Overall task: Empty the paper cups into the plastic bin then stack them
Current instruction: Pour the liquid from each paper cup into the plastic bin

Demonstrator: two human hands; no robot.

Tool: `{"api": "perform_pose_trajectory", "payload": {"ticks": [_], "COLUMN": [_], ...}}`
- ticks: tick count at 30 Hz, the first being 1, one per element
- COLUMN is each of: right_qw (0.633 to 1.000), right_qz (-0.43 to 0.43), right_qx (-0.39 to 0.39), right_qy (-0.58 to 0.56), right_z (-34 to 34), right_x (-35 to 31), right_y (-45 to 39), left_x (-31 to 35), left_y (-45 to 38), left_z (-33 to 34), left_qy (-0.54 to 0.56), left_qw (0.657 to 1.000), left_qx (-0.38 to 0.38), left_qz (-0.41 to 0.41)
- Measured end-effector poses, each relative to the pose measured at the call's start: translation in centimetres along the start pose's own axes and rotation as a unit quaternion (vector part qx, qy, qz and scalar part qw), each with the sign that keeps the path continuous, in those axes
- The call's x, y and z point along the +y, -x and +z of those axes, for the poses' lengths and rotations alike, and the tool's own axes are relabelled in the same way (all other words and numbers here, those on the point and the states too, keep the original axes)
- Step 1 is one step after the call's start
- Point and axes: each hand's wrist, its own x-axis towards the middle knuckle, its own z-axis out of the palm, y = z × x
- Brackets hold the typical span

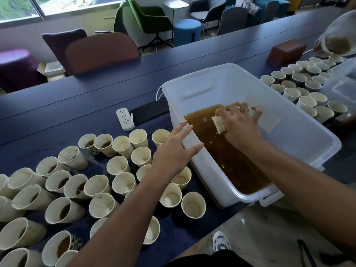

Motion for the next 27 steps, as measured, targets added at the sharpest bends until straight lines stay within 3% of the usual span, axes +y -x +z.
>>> {"api": "perform_pose_trajectory", "payload": {"ticks": [5,8,12,15,18,21,27], "right_qw": [0.999,0.999,0.993,0.983,0.963,0.949,0.917], "right_qz": [0.007,0.031,0.044,0.067,0.053,0.015,-0.047], "right_qx": [-0.046,-0.027,-0.079,0.007,0.058,0.054,0.047], "right_qy": [-0.011,-0.032,-0.081,-0.174,-0.259,-0.311,-0.394], "right_z": [-0.2,-0.4,-0.7,-2.1,-4.3,-5.8,-8.0], "right_x": [-0.4,-0.1,-0.1,-0.6,-2.6,-6.1,-13.1], "right_y": [0.1,0.0,0.0,-0.4,-0.7,-0.5,-1.1], "left_x": [0.0,-0.1,0.1,0.3,1.1,1.8,-0.5], "left_y": [0.0,0.0,-0.1,-0.3,-1.1,-1.1,1.3], "left_z": [0.0,0.0,0.0,-0.4,-2.5,-6.0,-12.1], "left_qy": [-0.002,0.000,-0.002,0.010,0.124,0.182,0.124], "left_qw": [1.000,1.000,1.000,1.000,0.992,0.981,0.973], "left_qx": [0.002,0.001,0.001,-0.010,-0.019,0.063,0.186], "left_qz": [0.000,0.001,0.003,0.009,-0.018,-0.028,-0.062]}}
